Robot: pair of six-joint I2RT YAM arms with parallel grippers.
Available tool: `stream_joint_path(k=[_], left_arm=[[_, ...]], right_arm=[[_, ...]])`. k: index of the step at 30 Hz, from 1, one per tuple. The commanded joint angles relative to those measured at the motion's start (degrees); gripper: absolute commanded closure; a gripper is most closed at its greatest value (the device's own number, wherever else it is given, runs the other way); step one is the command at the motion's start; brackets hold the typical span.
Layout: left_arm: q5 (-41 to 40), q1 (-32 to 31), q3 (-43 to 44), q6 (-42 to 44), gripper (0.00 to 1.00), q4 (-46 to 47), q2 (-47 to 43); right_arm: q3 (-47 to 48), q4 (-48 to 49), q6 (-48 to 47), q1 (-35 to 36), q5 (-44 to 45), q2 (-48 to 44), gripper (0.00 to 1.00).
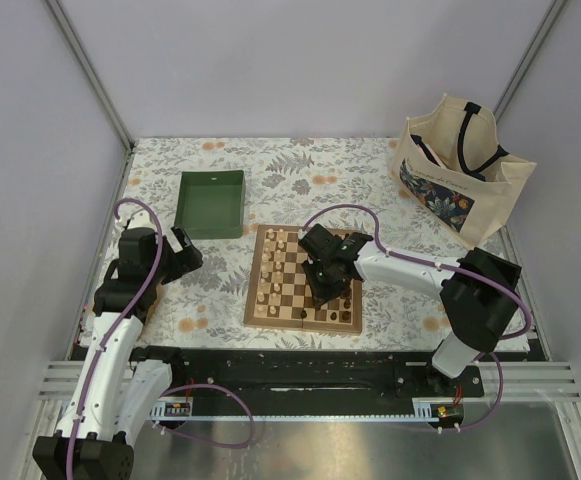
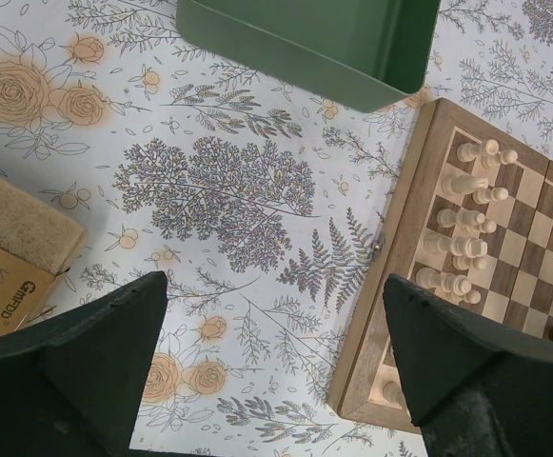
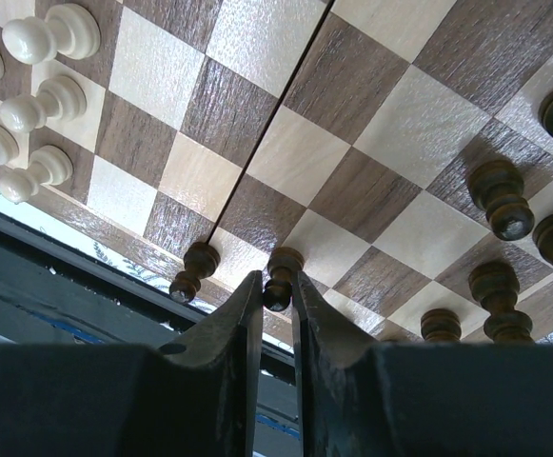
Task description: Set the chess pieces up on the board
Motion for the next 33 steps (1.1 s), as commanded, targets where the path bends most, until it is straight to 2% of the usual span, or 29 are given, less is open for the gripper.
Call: stream_joint_path(k=[1,10,20,33], left_arm=[[0.7,0.3,0.6,0.2,0.01,3.0,-0.8],[0.8,0.3,0.6,0.2,0.01,3.0,-0.7],[0.8,0.3,0.6,0.2,0.01,3.1,-0.8],[0.7,0.3,0.6,0.2,0.01,3.0,-0.6]], right_arm=[[-0.2,-0.2,-0.8,0.8,1.0,-1.1,0.78],[-1.2,-1.4,1.0,0.0,12.5,-5.6,0.80],[-3.6,1.4,1.7,-4.6,10.2,-6.1,0.80],[-3.3,2.4,0.8,-6.0,8.6,-4.3,0.78]])
